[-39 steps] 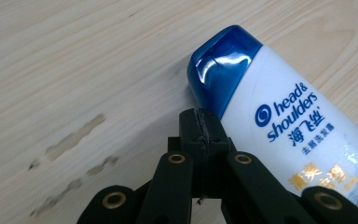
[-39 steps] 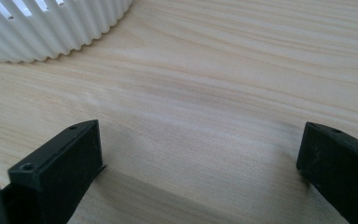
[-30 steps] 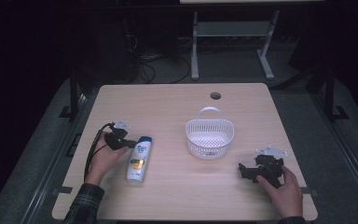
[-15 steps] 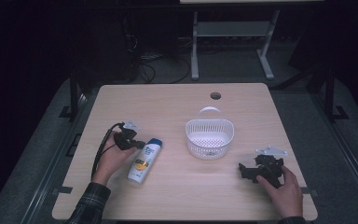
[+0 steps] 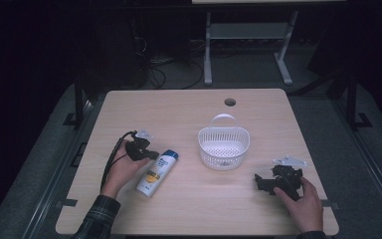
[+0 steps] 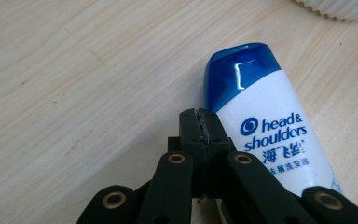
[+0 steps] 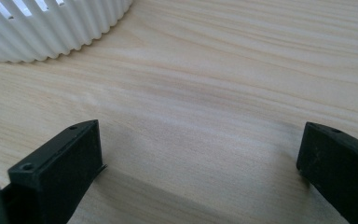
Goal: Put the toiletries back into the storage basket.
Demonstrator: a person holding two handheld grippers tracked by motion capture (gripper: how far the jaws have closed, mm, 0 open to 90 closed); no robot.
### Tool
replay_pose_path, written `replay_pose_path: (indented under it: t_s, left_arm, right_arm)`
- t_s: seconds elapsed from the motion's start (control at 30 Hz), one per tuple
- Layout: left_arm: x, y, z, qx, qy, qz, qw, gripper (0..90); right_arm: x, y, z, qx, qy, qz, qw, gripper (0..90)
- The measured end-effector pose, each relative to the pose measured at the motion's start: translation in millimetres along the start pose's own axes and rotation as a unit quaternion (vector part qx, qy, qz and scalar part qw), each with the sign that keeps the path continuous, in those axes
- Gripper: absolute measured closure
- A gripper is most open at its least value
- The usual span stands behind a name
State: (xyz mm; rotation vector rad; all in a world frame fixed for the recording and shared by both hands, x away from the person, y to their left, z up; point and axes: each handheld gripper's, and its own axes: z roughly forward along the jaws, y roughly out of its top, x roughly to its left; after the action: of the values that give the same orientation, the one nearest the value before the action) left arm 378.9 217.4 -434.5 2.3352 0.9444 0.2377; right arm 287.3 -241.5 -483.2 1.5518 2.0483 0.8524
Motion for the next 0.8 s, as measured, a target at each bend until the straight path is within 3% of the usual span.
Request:
replay_pose_path:
  t_s: [0.17,0.33,0.5,0.8]
  left_arm:
    - [0.1,3.4,-12.4,-0.008,-0.008,-0.015,0.9998,81.6]
    - [-5.0,9.8,-19.4,-0.021,-0.006,-0.032,0.9993,63.2]
    - [-10.8,17.9,-18.9,-0.017,0.000,-0.042,0.9990,44.3]
    - [-19.5,28.0,-6.6,-0.010,-0.012,-0.042,0.9990,33.3]
  right_arm:
    - [0.0,0.0,0.0,0.000,0.000,0.000,1.0000,0.0]
    - [0.0,0.0,0.0,0.000,0.000,0.000,1.0000,0.0]
    - [0.1,0.0,-0.1,0.000,0.000,0.000,1.0000,0.0]
    - [0.0,0.0,0.0,-0.001,0.000,-0.001,1.0000,0.0]
